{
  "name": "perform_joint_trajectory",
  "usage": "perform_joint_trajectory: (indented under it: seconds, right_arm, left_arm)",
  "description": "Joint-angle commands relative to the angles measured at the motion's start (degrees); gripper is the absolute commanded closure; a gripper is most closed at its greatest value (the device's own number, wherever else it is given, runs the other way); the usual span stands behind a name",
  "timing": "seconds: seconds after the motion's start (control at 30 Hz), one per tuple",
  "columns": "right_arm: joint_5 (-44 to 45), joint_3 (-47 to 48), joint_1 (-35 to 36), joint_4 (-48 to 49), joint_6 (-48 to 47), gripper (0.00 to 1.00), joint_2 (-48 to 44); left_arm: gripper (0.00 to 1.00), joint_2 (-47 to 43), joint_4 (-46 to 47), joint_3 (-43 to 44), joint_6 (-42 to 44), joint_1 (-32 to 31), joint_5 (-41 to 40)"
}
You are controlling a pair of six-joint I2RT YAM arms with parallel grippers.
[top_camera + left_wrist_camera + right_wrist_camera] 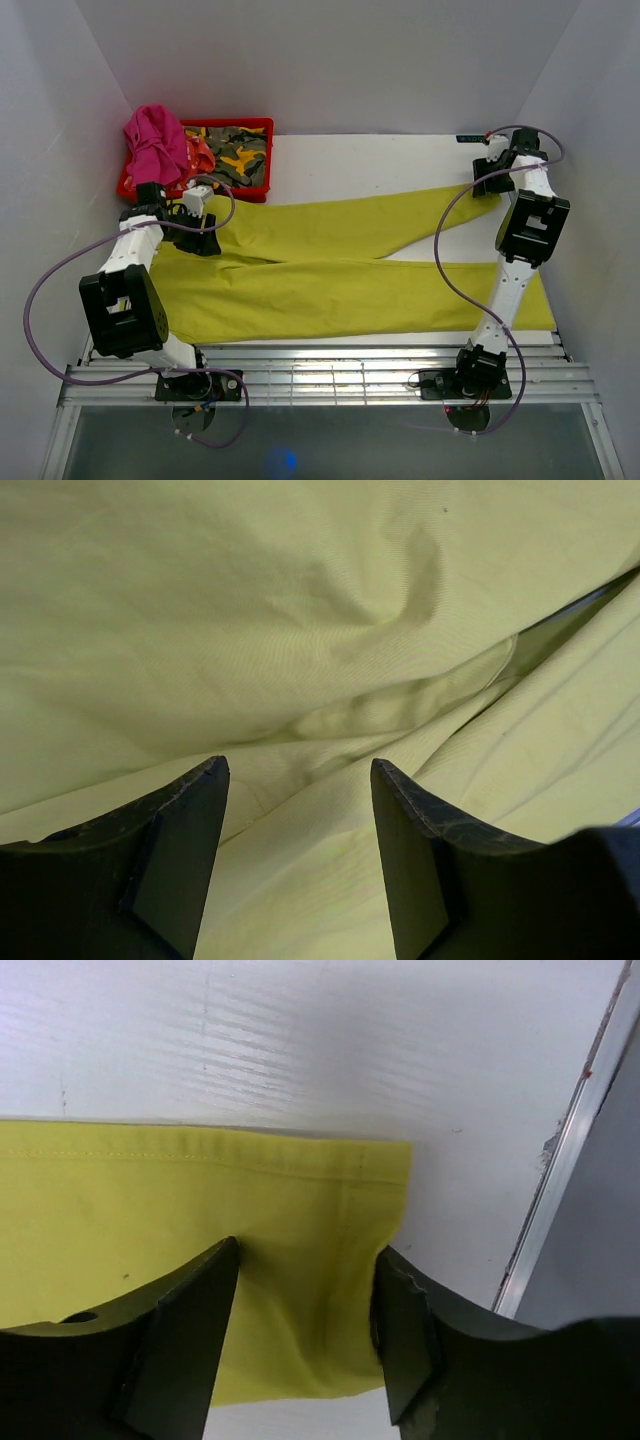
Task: Fold and stack the trousers
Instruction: Flatten the trousers out
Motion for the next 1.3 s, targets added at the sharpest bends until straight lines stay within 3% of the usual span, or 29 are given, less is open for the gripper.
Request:
perform_joint_trajectory:
  seconds: [0.0, 0.03, 0.1, 0.13, 0.3, 0.47, 0.73, 0.8, 0.93, 1.07, 1.13, 1.27]
  right_arm:
    - [-1.8, 1.5, 0.3, -0.6, 0.9, 0.41, 0.6]
    - [-2.2, 1.0, 0.2, -1.5, 0.3, 0.62, 0.1]
    - [-2.7, -0.5, 0.2, -1.9, -0.5, 0.78, -2.9]
    - [-2.9, -3.2, 0.1, -1.7, -0.9, 0.92, -4.6]
    - [-3.1, -12.1, -0.2, -2.1, -3.4, 0.92, -20.3]
    - [4.8, -20.1, -0.8, -2.1, -4.7, 0.92, -36.3]
    - [10.8, -30.9, -1.4, -0.3, -4.2, 0.92, -45.9]
    - [13.0, -31.8, -1.3, 1.1, -3.5, 0.92, -43.8]
    - [13.2, -24.9, -1.2, 0.8, -0.2, 0.92, -28.7]
    - [3.7, -7.1, -0.7, -5.6, 3.2, 0.92, -15.7]
    - [-2.1, -4.3, 0.5, -5.3, 3.9, 0.92, -12.3]
    - [-5.4, -3.1, 3.5, -1.1, 5.7, 0.92, -10.2]
  left_arm:
    - [0.31, -2.9, -0.3, 0.7, -0.2, 0.2, -0.1]
    - [0.31, -2.9, -0.4, 0.9, -0.2, 0.1, -0.1]
    - [0.31, -3.2, -0.4, 1.1, -0.2, 0.2, 0.1]
    - [0.31, -3.3, -0.4, 1.1, -0.2, 0.1, 0.2]
    - [0.31, -4.8, 0.7, -0.3, -0.2, 0.1, 0.3]
    - [0.31, -7.0, 2.6, -2.5, -0.4, 0.1, -0.7]
    - [0.28, -10.0, 6.0, -4.6, -1.2, 0.2, -3.0]
    - [0.27, -11.2, 7.6, -4.9, -2.2, 0.2, -3.7]
    - [0.26, -11.3, 8.0, -4.5, -3.6, 0.2, -3.6]
    - [0.26, -10.2, 6.8, -3.4, -3.8, 0.2, -3.5]
    - [0.26, -10.6, 6.4, -3.2, -3.5, 0.3, -3.5]
    - [0.26, -11.2, 6.0, -3.2, -3.3, 0.2, -3.7]
